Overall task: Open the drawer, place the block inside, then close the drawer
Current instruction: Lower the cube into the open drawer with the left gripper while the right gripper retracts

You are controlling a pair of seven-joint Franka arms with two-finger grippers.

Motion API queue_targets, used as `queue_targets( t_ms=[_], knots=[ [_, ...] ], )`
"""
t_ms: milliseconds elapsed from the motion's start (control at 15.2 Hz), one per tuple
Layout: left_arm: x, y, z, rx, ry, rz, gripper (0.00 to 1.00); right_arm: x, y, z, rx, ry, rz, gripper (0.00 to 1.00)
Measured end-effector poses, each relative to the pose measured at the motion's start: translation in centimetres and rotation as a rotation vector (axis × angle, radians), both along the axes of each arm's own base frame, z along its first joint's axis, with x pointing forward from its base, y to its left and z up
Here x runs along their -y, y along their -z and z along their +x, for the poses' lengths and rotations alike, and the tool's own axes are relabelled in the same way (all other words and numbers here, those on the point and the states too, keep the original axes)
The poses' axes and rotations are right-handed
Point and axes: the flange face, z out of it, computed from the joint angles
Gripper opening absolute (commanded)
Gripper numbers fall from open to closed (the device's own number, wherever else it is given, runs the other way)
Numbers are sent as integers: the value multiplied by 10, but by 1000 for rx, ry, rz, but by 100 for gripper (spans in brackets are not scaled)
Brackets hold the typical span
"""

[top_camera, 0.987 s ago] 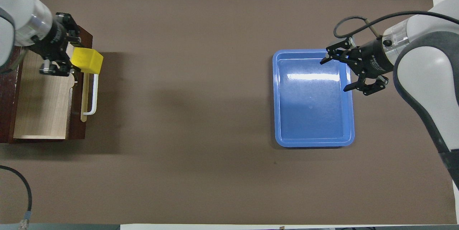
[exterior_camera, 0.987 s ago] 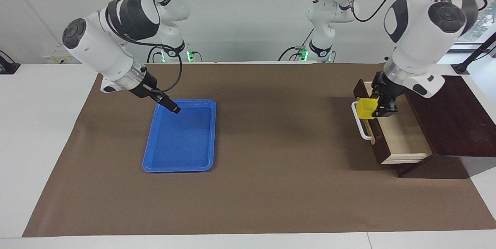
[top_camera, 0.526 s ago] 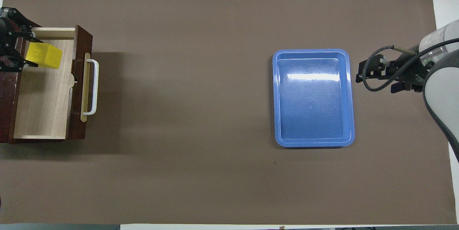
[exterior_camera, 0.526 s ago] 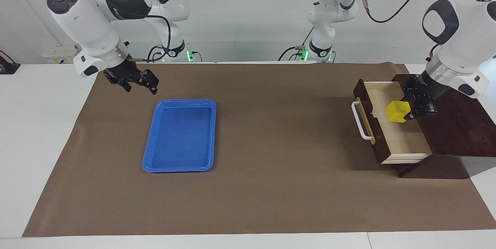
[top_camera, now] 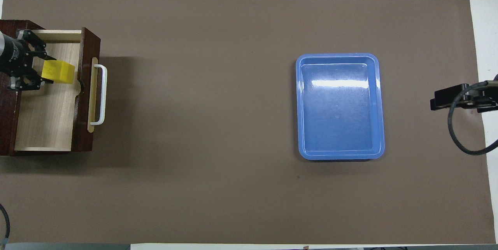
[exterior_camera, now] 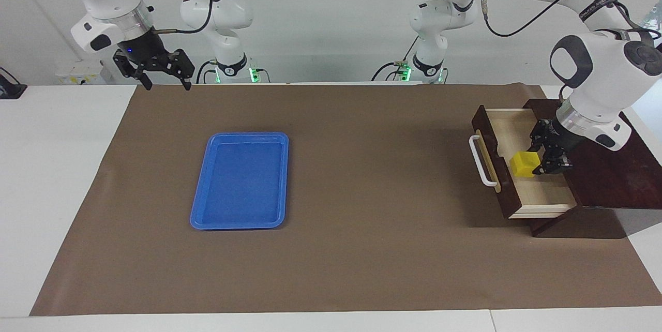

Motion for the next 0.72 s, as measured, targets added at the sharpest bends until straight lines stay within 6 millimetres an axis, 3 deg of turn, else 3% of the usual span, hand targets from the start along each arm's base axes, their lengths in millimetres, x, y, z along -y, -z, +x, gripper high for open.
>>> queue_targets(
  t_ms=[197,526,592,658,724],
  knots=[
    [1,16,-10,-3,-4,1,0,10,11,6,-21,-1,2,100],
    [4,31,-23,-12,-3,2,0,8,21,12,-43,-20,-46,100],
    [4,31,-26,-12,-3,2,27,9,21,11,-50,-24,-64,100],
    [5,31,-28,-14,-1,3,99,9,20,10,-56,-29,-75,100],
    [5,31,-29,-15,4,3,100,8,17,9,-60,-35,-79,100]
  ],
)
